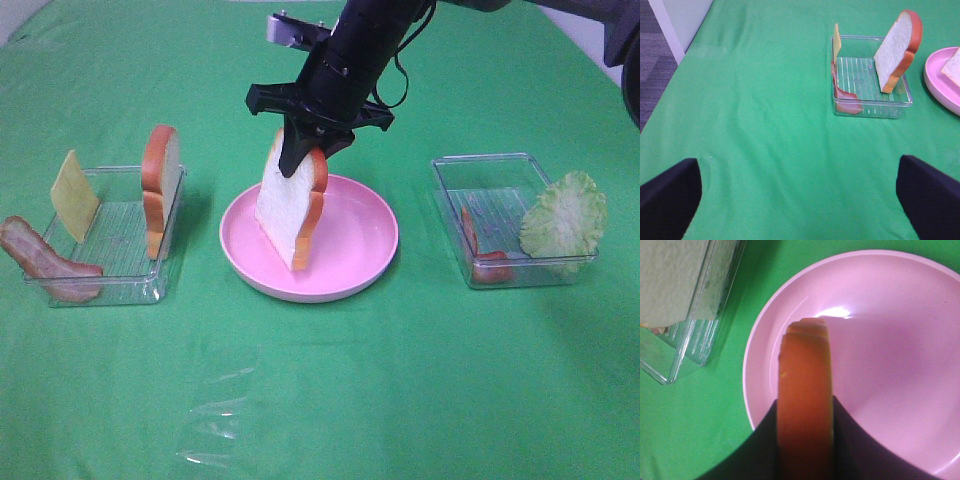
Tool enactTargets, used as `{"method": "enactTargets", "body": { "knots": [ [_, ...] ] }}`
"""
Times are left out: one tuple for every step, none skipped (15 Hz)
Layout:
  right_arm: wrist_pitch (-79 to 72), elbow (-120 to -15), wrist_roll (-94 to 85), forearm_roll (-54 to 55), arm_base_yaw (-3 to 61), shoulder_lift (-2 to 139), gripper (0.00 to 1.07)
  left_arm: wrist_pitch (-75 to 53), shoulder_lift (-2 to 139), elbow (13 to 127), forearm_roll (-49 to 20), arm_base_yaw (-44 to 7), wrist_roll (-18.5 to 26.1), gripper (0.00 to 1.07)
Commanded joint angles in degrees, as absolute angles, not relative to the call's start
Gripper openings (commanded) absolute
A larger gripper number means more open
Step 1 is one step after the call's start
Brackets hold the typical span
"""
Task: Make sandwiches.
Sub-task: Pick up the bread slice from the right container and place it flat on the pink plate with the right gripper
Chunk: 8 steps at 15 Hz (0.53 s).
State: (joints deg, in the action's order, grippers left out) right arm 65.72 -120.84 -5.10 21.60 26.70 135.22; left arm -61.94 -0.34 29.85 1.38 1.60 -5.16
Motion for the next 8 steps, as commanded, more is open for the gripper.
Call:
{"method": "enactTargets", "body": {
  "knots": [
    [63.48, -120.78, -5.79, 21.08, 26.76, 135.85, 0.00, -61.82, -0.52, 29.74, 1.38, 1.38, -5.16, 1.00],
    [63.03, -120.78, -5.79, 20.74, 26.76, 135.85, 0.00, -61.82, -0.52, 29.74, 1.38, 1.38, -5.16, 1.00],
    [62.97, -120.78, -5.50, 20.74, 26.76, 135.85, 0.00, -61.82, -0.52, 29.74, 1.38, 1.38, -5.16, 1.00],
    [63.03, -120.78, -5.04, 20.68, 26.76, 135.85, 0.00, -61.82, -0.52, 29.74, 1.38, 1.38, -5.16, 1.00],
    [63.03, -120.78, -4.98, 20.45, 26.76, 135.85, 0.00, -61.82, -0.52, 29.74, 1.38, 1.38, -5.16, 1.00],
    [63.03, -120.78, -4.93, 19.60, 26.76, 135.85, 0.00, -61.82, -0.52, 29.74, 1.38, 1.38, -5.16, 1.00],
    [63.25, -120.78, -4.87, 18.62, 26.76, 135.85, 0.00, -61.82, -0.52, 29.74, 1.38, 1.38, -5.16, 1.00],
    [63.48, -120.72, -4.41, 18.16, 26.76, 135.85, 0.00, -61.82, -0.52, 29.74, 1.38, 1.38, -5.16, 1.00]
  ]
}}
